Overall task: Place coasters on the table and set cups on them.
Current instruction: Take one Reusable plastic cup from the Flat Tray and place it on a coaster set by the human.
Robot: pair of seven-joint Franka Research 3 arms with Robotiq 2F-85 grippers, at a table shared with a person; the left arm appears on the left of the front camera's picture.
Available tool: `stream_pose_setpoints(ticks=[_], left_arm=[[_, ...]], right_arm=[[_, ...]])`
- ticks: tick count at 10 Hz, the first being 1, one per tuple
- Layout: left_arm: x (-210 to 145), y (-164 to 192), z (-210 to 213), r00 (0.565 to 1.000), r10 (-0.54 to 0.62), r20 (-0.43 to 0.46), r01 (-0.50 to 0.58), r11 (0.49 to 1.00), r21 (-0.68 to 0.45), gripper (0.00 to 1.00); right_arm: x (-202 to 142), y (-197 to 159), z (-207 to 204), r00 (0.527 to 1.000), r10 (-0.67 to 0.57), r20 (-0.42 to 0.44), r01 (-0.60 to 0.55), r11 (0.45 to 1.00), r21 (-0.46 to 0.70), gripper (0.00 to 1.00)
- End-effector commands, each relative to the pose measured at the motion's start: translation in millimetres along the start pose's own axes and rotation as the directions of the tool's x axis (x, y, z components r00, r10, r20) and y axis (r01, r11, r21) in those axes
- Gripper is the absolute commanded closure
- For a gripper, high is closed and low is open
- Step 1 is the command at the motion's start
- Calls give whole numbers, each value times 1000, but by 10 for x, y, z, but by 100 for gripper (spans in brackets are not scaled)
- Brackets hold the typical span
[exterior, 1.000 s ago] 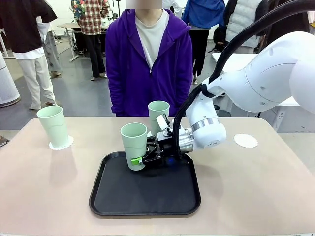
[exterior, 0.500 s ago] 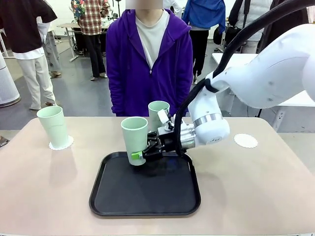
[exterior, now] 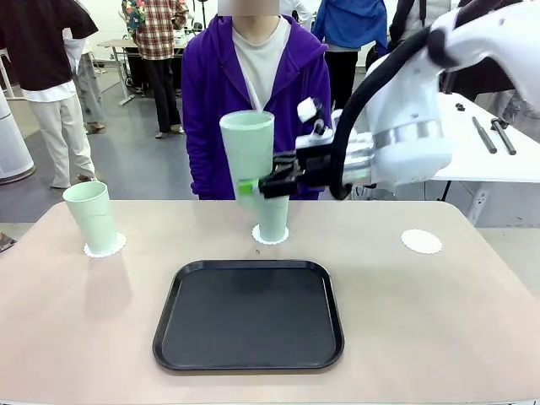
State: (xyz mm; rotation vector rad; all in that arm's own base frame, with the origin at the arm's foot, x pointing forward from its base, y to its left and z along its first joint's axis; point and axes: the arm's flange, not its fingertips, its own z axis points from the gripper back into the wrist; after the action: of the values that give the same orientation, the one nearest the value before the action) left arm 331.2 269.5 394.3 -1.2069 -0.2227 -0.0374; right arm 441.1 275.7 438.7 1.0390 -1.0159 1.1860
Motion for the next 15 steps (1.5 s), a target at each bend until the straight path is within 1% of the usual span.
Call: stream_pose_setpoints(ticks=[1,2,3,6,7,8,9,12,13,15], left_arm=[[-9,-5,13,1000,-7,2,7,1000,-1,0],[-9,-5,13,1000,-7,2,7,1000,-1,0],[-9,-5,13,1000,-7,2,7,1000,-1,0],[-9,-5,13,1000,-7,2,7,1000,-1,0],[-9,-5,13,1000,-7,2,7,1000,-1,0],[-9,-5,13,1000,-7,2,7,1000,-1,0],[-9,-5,13,1000,-7,2,7,1000,-1,0],[-9,-5,13,1000,-7,2,7,1000,-1,0],[-9,-5,13,1000,-7,2,7,1000,-1,0],[-9,-5,13,1000,-7,2,7,1000,-1,0]], right_arm=[[127,81,94,1000,-7,7,7,998,-63,78],[196,112,140,1000,6,1,-6,997,-76,78],[179,20,117,1000,10,6,-10,999,-33,78],[179,20,117,1000,10,6,-10,999,-33,78],[220,27,147,1000,12,3,-12,999,-45,19],[85,-83,229,1000,14,-6,-14,998,-53,19],[-14,-202,474,1000,7,-7,-8,997,-79,19],[-374,-559,1549,999,9,49,2,977,-215,19],[-498,-637,1887,997,-5,78,25,966,-259,19],[-750,-667,2537,995,-10,99,43,940,-339,19]])
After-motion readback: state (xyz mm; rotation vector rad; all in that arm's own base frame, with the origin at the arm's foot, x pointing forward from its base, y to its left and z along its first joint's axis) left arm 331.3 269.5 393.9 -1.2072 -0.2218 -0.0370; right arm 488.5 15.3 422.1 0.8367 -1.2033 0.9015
